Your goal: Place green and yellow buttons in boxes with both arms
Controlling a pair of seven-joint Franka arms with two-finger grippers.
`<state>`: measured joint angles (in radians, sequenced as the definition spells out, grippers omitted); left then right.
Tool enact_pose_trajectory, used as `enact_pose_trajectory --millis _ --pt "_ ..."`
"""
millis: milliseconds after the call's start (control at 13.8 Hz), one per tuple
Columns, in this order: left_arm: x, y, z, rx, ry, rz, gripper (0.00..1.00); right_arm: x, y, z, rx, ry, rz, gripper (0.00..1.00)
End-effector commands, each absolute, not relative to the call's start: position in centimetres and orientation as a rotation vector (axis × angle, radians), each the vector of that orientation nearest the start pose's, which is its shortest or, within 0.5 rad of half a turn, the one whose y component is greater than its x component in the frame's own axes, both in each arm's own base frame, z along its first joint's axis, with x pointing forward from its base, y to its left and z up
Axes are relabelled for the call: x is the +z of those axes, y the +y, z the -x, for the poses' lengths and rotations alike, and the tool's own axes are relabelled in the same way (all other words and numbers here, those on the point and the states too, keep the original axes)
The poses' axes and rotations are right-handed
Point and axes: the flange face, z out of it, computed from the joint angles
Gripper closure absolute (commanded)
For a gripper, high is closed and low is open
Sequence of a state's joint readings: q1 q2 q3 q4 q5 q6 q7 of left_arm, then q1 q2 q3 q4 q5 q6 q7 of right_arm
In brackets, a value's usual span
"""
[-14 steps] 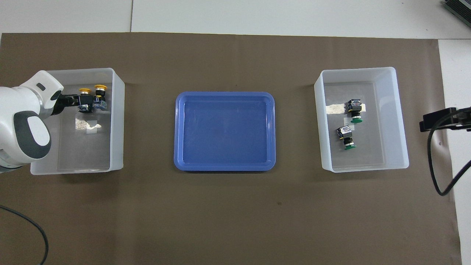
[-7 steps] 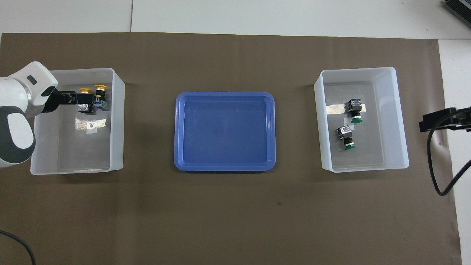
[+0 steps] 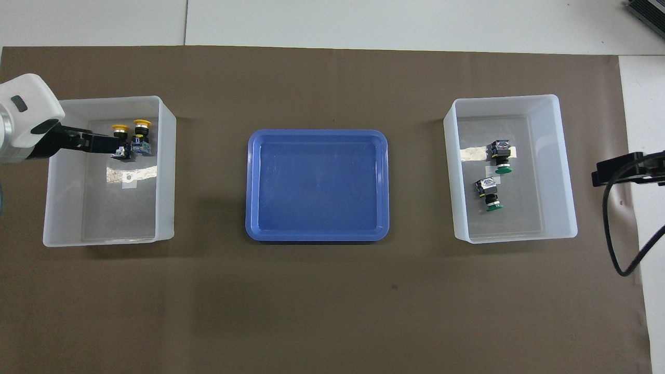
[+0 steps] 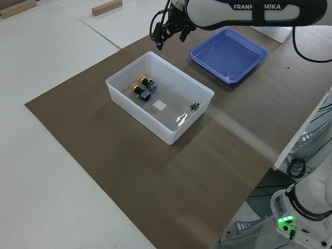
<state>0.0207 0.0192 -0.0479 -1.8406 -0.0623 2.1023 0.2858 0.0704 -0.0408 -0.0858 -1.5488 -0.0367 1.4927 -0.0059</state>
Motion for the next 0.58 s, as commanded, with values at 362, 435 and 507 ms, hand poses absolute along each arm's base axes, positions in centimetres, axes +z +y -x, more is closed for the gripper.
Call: enact_pose_trajectory --millis 362,435,507 --pt "59.6 -5.3 -59.0 -0.304 0.410 3.104 0.00 64.9 -1.6 -52.8 0.016 -0.001 3.176 0.00" --pt "60.0 -5.4 -58.5 -0.274 0.404 3.094 0.00 64.9 -1.7 -52.8 0.016 0.001 3.176 0.00" --pt "60.2 -5.8 -58.0 -0.247 0.378 3.096 0.00 64.8 -1.7 -52.8 0.021 0.001 3.176 0.00"
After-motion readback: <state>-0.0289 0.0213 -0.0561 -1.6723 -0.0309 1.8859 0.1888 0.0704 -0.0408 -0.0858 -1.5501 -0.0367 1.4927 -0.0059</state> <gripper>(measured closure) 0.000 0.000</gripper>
